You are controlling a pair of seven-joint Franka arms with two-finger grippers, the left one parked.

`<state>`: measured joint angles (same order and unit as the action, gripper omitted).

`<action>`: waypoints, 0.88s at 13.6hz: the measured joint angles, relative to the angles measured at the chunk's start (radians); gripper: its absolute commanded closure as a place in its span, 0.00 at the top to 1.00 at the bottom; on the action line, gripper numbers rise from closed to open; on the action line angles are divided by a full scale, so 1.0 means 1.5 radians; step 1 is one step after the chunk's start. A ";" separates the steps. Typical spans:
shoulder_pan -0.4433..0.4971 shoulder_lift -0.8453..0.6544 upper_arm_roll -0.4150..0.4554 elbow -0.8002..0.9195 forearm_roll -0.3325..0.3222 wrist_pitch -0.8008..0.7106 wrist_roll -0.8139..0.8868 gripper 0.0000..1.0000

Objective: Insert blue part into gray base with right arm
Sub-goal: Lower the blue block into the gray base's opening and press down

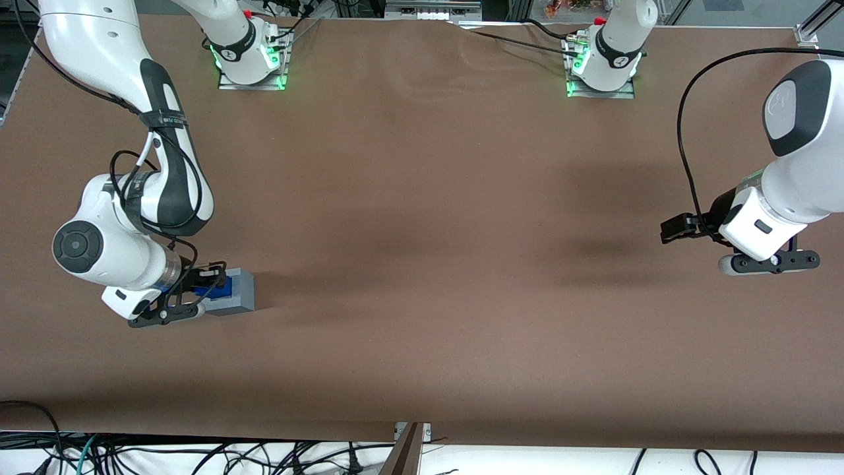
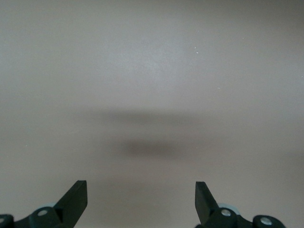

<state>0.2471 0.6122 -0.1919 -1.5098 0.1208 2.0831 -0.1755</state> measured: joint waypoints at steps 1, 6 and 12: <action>0.000 0.000 0.000 0.000 0.000 0.001 0.000 0.35; 0.000 0.006 0.001 0.000 0.005 0.016 0.000 0.35; -0.001 0.014 0.001 0.001 0.028 0.021 0.000 0.99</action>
<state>0.2457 0.6337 -0.1909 -1.5089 0.1623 2.1144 -0.1750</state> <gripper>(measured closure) 0.489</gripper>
